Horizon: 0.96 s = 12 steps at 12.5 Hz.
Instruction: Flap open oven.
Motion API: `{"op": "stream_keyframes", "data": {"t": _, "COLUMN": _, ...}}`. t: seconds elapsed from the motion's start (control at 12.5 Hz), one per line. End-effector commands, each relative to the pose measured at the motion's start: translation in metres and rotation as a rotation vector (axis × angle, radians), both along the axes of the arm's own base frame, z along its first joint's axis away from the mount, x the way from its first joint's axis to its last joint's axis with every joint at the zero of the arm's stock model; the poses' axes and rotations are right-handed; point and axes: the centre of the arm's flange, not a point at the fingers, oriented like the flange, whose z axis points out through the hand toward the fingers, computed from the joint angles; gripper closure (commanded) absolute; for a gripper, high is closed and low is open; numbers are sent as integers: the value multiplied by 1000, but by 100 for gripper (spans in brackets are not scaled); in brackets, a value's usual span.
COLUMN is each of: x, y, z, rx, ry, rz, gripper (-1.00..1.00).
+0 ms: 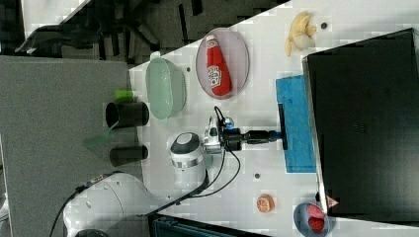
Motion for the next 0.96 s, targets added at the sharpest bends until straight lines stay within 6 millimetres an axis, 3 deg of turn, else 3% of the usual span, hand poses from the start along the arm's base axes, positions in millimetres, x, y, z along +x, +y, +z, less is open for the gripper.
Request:
{"op": "stream_keyframes", "data": {"t": 0.08, "x": 25, "y": 0, "z": 15, "rx": 25, "ry": -117, "rz": -51, "gripper": 65}}
{"op": "stream_keyframes", "data": {"t": 0.32, "x": 41, "y": 17, "z": 35, "rx": 49, "ry": -171, "rz": -39, "gripper": 65}}
{"op": "stream_keyframes", "data": {"t": 0.48, "x": 63, "y": 26, "z": 80, "rx": 96, "ry": -289, "rz": -100, "gripper": 65}}
{"op": "stream_keyframes", "data": {"t": 0.64, "x": 82, "y": 26, "z": 143, "rx": 183, "ry": -411, "rz": -227, "gripper": 65}}
{"op": "stream_keyframes", "data": {"t": 0.8, "x": 96, "y": 17, "z": 220, "rx": 316, "ry": -548, "rz": -417, "gripper": 65}}
{"op": "stream_keyframes", "data": {"t": 0.96, "x": 96, "y": -1, "z": 294, "rx": 471, "ry": -660, "rz": -636, "gripper": 65}}
